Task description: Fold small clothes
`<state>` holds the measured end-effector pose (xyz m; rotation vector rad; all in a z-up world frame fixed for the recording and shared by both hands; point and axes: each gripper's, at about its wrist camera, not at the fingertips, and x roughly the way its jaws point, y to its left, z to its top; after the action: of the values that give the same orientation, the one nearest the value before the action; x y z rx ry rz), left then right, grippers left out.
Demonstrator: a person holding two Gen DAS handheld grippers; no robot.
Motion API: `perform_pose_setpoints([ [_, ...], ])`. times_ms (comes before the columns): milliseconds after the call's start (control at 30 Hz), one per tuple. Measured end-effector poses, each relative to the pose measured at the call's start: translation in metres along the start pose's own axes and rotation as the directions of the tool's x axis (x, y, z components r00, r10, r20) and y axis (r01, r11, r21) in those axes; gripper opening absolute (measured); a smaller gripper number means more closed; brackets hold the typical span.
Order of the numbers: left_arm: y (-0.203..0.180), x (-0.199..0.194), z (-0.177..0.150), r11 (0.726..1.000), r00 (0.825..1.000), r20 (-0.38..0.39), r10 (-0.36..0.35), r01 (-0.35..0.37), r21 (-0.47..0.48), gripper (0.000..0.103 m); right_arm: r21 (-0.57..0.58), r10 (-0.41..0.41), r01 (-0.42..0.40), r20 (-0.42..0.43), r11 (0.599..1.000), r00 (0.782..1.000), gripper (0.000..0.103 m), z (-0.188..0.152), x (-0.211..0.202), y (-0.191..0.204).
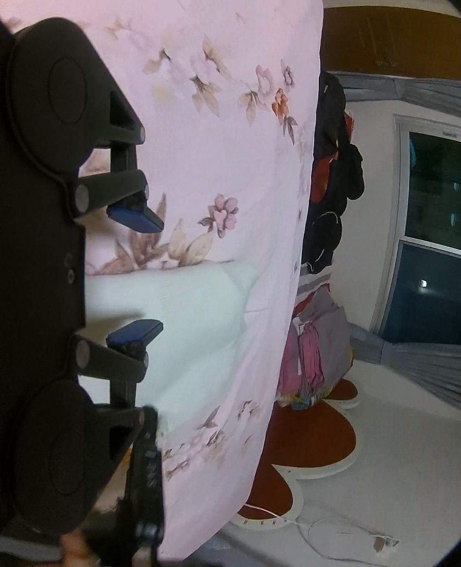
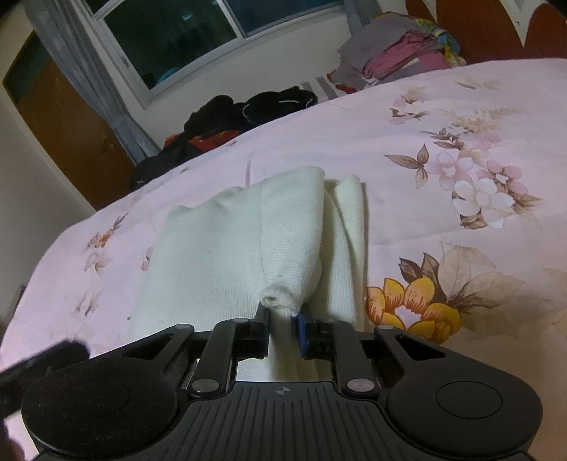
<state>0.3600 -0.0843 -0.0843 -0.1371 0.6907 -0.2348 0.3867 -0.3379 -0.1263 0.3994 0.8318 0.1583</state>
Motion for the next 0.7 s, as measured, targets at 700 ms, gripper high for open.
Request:
perform_pose_setpoints([
  [700,0.002,0.058,0.001,0.993,0.987,-0.124,-0.105,0.098,-0.06,0.054,-0.025,-0.093,0.095,0.069,0.995,0.993,0.049,0.009,-0.033,-0.009],
])
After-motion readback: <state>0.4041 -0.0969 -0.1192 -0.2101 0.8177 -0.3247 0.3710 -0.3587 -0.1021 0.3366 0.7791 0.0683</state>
